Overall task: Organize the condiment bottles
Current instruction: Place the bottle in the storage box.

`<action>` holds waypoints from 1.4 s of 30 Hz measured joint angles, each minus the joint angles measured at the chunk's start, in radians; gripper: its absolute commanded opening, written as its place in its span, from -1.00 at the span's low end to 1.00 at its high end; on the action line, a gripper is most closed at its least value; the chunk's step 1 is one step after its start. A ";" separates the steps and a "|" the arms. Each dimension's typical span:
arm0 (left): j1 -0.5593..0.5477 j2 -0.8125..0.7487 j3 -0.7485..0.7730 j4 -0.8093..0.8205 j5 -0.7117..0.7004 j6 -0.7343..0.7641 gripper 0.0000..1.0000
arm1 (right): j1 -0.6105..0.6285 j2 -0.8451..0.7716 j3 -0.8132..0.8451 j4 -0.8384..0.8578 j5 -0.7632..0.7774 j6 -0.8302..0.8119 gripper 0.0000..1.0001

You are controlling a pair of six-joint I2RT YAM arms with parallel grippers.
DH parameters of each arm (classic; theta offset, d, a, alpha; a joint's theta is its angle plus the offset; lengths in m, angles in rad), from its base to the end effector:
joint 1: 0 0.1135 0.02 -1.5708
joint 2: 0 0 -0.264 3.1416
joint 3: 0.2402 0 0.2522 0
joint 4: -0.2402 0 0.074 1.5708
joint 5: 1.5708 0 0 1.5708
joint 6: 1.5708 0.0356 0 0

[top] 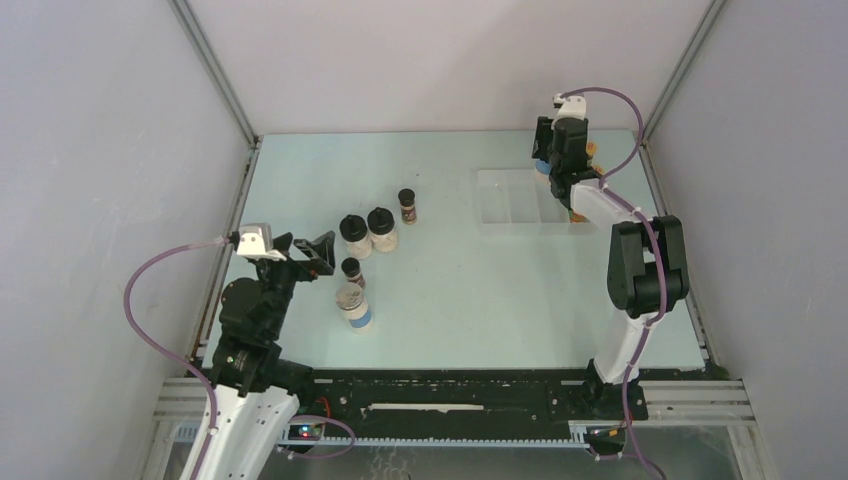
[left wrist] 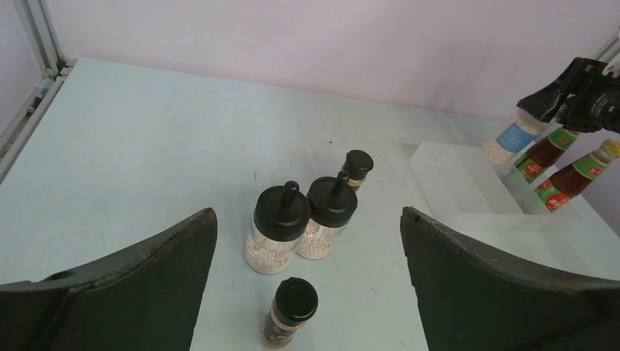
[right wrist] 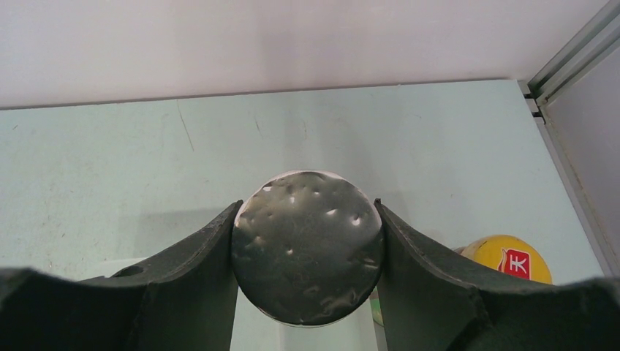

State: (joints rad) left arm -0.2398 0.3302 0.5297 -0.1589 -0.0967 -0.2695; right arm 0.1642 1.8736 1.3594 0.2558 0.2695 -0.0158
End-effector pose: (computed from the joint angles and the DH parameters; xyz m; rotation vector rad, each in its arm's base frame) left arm 0.1055 -0.0223 0.3109 -0.1003 1.5363 -0.3314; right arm 0.4418 0.0636 0.2696 0.0255 1.8218 -0.1416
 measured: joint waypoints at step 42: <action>-0.004 -0.013 0.000 0.000 0.005 -0.001 1.00 | 0.013 -0.052 -0.105 -0.065 0.017 0.004 -1.00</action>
State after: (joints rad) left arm -0.2436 0.3176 0.5297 -0.1593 -0.0921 -0.2703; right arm 0.1768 1.8214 1.2545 0.1905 0.2867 -0.0116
